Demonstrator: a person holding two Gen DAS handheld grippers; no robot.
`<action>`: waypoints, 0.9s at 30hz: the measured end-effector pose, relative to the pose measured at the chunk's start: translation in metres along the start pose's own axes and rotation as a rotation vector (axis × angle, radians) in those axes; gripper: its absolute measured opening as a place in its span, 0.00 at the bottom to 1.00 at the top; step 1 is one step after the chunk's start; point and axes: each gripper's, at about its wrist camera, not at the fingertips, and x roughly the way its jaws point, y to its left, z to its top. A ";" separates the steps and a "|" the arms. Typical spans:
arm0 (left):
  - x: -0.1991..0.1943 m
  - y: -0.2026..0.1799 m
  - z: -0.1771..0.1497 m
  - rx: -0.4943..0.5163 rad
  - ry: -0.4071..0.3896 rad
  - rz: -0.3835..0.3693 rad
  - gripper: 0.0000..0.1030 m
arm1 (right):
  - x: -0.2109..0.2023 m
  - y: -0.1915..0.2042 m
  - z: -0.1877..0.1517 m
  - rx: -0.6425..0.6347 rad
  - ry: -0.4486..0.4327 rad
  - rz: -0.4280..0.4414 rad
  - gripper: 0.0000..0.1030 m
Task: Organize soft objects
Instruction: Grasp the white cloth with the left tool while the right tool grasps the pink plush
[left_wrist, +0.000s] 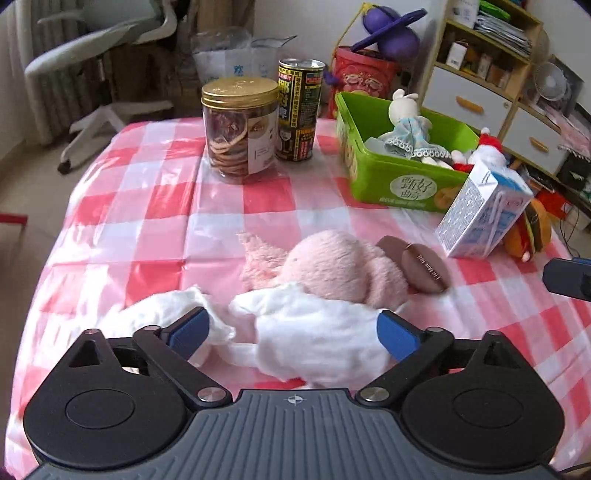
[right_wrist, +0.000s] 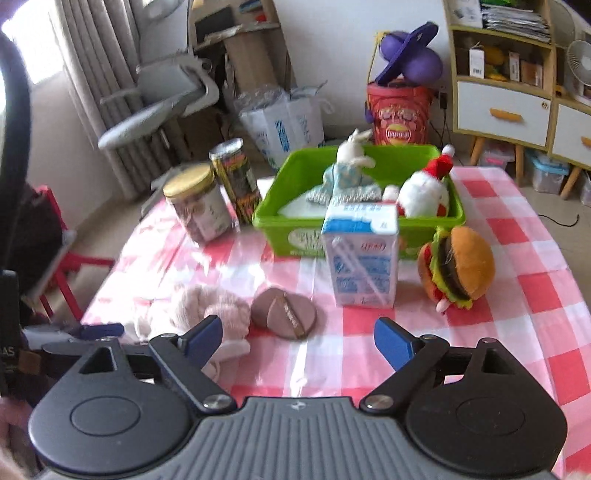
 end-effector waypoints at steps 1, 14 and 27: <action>0.001 0.002 -0.003 0.025 -0.017 -0.021 0.81 | 0.005 0.002 -0.002 0.001 0.016 -0.002 0.73; -0.003 0.012 -0.024 0.130 -0.050 -0.172 0.32 | 0.052 0.034 -0.008 -0.017 0.091 0.008 0.73; -0.006 0.022 -0.021 0.096 0.017 -0.179 0.17 | 0.104 0.057 0.000 0.094 0.134 0.108 0.58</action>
